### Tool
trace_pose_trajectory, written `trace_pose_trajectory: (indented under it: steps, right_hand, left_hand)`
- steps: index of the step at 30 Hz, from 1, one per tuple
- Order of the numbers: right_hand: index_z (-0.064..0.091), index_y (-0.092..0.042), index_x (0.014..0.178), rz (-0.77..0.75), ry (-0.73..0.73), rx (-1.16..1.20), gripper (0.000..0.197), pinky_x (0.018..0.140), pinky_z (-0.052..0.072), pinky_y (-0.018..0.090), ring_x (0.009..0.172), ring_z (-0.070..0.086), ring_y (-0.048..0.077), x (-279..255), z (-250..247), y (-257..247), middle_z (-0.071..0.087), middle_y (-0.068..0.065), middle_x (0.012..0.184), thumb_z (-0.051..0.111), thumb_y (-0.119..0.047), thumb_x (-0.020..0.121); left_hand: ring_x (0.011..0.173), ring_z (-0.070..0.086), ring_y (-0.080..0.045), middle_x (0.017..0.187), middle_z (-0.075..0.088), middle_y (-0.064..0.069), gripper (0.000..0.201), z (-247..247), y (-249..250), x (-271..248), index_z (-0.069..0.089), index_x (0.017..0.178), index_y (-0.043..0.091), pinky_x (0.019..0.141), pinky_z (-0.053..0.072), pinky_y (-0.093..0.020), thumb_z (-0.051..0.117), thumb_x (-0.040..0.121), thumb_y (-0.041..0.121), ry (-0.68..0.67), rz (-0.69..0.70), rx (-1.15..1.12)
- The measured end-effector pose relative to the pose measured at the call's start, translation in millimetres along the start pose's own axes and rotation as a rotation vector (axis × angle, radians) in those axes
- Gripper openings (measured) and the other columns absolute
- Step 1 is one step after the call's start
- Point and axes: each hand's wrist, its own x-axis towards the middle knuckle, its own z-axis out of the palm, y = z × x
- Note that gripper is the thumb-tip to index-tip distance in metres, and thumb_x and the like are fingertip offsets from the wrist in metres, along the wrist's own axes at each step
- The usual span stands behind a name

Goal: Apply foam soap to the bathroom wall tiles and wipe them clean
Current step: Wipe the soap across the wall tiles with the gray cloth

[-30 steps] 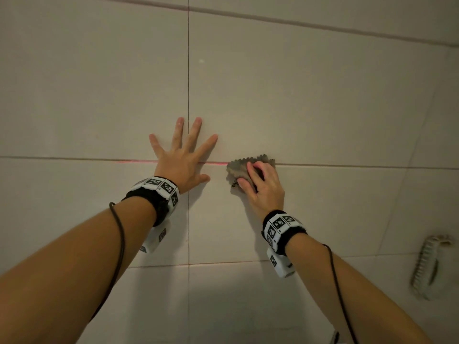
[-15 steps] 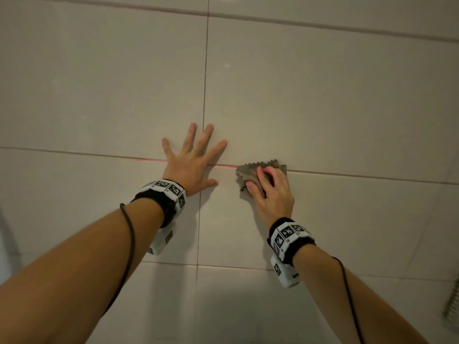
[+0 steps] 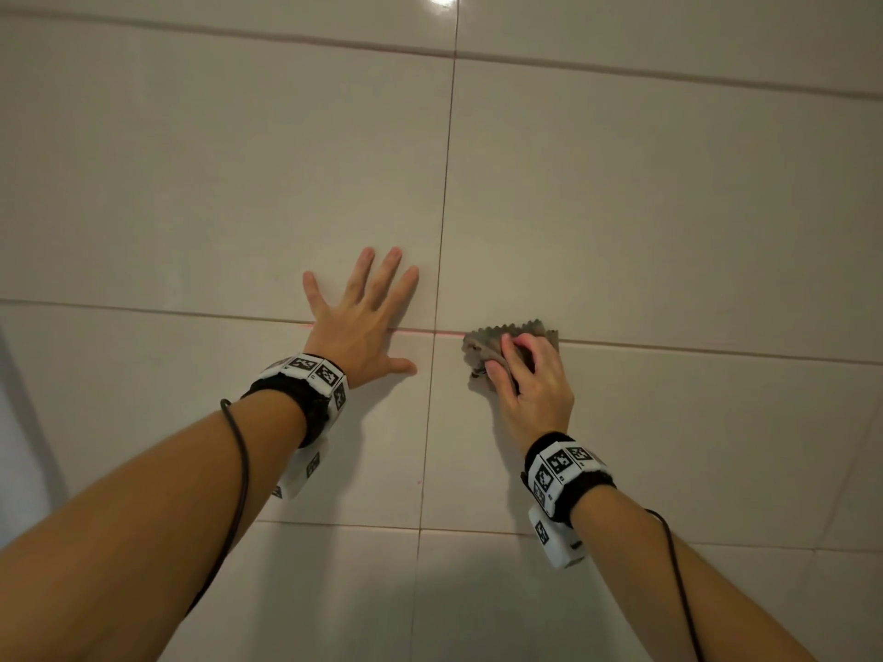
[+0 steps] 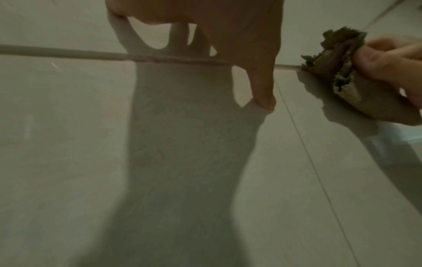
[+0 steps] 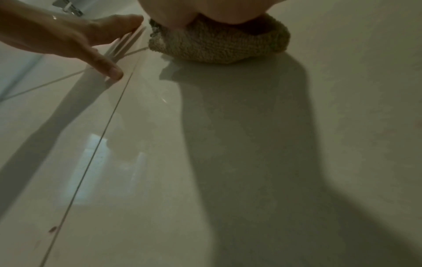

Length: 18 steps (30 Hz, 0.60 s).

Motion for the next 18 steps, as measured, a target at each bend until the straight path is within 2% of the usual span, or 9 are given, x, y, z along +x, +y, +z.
trace_pose_trajectory:
  steps: [8,18]
  right_hand:
    - [0.075,-0.008,0.112,0.082,0.037,0.026,0.038,0.082,0.056,0.035,0.107,0.062,0.022,1.1,12.3,-20.2,0.066,0.006,0.114,0.055,-0.037,0.097]
    - [0.075,-0.010,0.110,0.134,0.063,0.114,0.033,0.088,0.039,0.013,0.103,0.057,0.010,2.8,27.1,-57.0,0.067,0.003,0.109,0.056,-0.033,0.096]
  left_hand:
    - [0.153,-0.020,-0.029,0.165,-0.026,0.000,0.125,-0.4,-28.0,-6.3,-0.017,0.155,0.032,0.102,0.014,-0.086,0.057,0.070,0.085,-0.010,0.047,0.017]
    - [0.152,-0.023,-0.028,0.164,-0.029,0.003,0.121,0.5,-57.0,-15.5,-0.018,0.155,0.037,0.104,0.013,-0.084,0.057,0.072,0.084,-0.040,0.055,0.032]
